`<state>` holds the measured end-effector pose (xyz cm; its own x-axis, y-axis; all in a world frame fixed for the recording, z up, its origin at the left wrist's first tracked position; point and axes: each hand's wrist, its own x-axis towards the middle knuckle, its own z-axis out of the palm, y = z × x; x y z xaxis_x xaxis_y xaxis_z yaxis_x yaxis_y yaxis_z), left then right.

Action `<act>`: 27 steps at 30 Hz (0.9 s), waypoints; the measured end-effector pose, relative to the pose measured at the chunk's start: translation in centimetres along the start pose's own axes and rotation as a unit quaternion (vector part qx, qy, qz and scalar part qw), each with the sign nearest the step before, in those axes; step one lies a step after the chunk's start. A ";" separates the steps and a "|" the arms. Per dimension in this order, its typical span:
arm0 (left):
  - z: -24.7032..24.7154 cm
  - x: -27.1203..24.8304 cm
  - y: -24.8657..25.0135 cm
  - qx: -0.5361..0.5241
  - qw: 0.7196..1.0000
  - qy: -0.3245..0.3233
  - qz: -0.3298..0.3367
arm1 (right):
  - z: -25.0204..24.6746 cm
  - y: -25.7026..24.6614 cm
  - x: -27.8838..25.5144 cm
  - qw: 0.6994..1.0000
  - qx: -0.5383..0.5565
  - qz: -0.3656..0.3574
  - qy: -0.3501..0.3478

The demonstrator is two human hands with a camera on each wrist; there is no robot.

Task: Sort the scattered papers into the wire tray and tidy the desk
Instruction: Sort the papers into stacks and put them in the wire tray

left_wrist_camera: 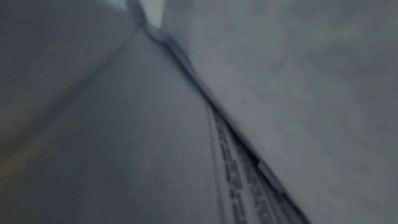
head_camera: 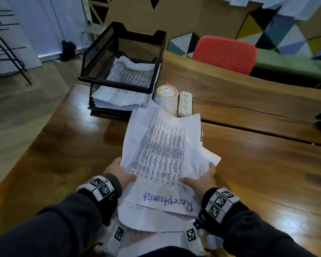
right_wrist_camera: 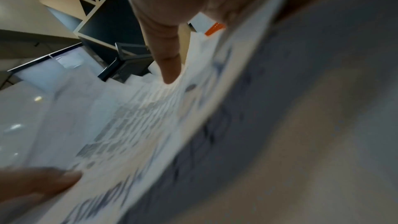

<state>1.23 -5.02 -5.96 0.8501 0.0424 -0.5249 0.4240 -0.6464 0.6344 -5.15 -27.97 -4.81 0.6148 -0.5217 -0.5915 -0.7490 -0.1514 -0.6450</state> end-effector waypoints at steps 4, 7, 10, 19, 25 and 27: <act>-1.7 -1.7 0.9 -0.146 0.985 0.008 0.090 | -2.9 -0.1 0.2 0.997 0.060 0.006 0.046; -4.4 -2.7 2.1 -0.261 0.951 -0.047 0.156 | -4.4 -0.4 0.2 0.978 0.195 -0.024 -0.069; -6.4 -2.9 4.0 -0.318 0.922 -0.110 0.193 | -6.0 -2.5 -0.8 0.970 0.187 -0.041 -0.148; -6.5 -5.5 12.4 -0.166 0.920 0.045 0.353 | -7.4 -9.9 -4.5 0.912 0.291 -0.287 0.033; -4.6 -4.7 11.5 -0.176 0.895 0.105 0.397 | -5.0 -8.1 -5.2 0.875 0.272 -0.395 0.067; -3.9 -4.9 11.1 -0.162 0.896 0.146 0.387 | -4.6 -7.1 -4.5 0.886 0.254 -0.374 0.102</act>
<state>3.00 -9.43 5.84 0.9543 -0.0947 0.2833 -0.2987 -0.3154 0.9007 -3.71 -28.45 4.70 0.7956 -0.5841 0.1608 0.0896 -0.1491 -0.9848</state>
